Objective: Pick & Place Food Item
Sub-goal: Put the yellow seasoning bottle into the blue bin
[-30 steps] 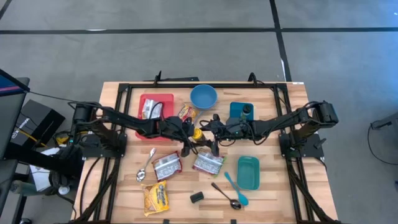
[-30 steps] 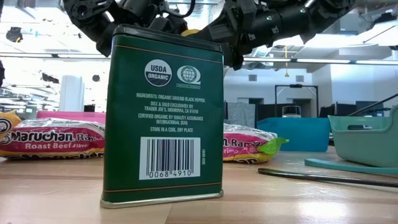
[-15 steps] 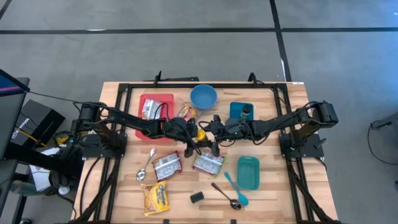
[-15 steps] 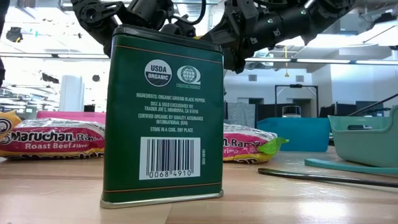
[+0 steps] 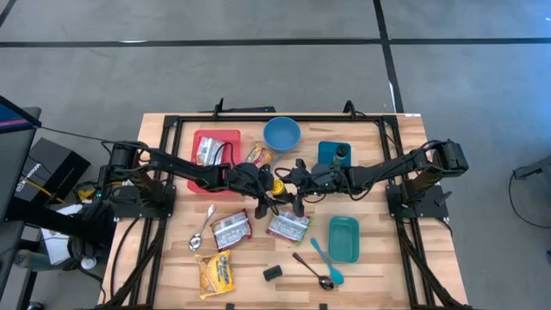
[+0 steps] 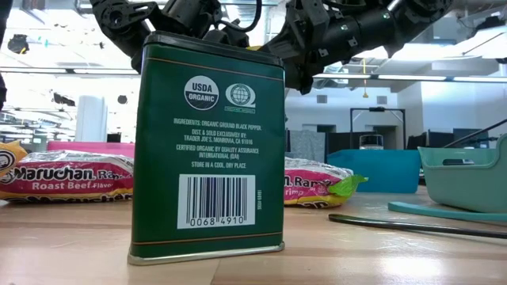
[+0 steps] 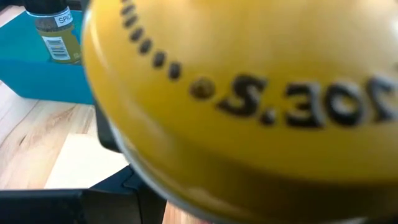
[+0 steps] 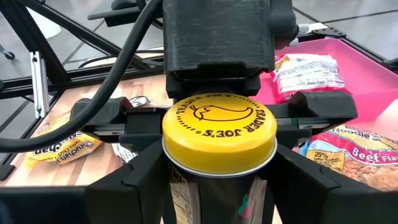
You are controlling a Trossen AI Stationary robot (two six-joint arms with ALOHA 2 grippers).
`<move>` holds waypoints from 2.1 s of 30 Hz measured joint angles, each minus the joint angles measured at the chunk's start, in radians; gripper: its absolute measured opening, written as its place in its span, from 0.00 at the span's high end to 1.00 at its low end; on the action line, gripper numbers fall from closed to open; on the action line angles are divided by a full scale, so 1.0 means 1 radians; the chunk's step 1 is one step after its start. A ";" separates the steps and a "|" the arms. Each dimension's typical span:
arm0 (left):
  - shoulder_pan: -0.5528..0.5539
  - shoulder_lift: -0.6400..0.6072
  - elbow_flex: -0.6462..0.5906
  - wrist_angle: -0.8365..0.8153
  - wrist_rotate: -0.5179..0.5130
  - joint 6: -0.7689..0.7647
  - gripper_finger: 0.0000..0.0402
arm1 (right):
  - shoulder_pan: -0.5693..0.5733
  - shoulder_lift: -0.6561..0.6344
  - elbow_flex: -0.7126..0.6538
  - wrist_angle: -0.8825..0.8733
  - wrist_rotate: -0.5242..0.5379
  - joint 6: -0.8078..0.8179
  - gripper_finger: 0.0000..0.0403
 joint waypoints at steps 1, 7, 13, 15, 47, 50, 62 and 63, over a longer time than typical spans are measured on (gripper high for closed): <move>0.000 0.000 0.000 0.000 0.000 0.000 0.46 | 0.000 0.000 0.000 0.000 0.000 0.000 0.45; 0.000 0.000 0.000 0.000 -0.001 0.001 0.46 | 0.000 0.000 0.000 0.000 0.000 0.001 0.41; 0.000 0.000 0.000 0.000 -0.001 0.000 0.46 | 0.000 0.000 0.000 0.000 0.000 0.000 0.46; 0.000 0.000 0.000 0.000 -0.001 0.000 0.46 | 0.000 0.000 0.000 0.000 0.000 0.000 0.46; 0.000 -0.011 0.000 -0.075 -0.006 -0.023 0.27 | -0.010 0.000 0.000 -0.032 -0.001 0.013 0.46; 0.001 -0.040 0.000 -0.125 -0.006 -0.023 0.25 | -0.017 -0.002 0.000 -0.053 -0.002 0.025 0.46; 0.003 -0.157 -0.032 -0.249 -0.003 -0.024 0.22 | -0.021 -0.017 -0.001 -0.103 -0.001 0.028 0.46; 0.003 -0.166 -0.037 -0.250 -0.003 -0.024 0.22 | -0.023 -0.025 -0.001 -0.113 -0.001 0.028 0.46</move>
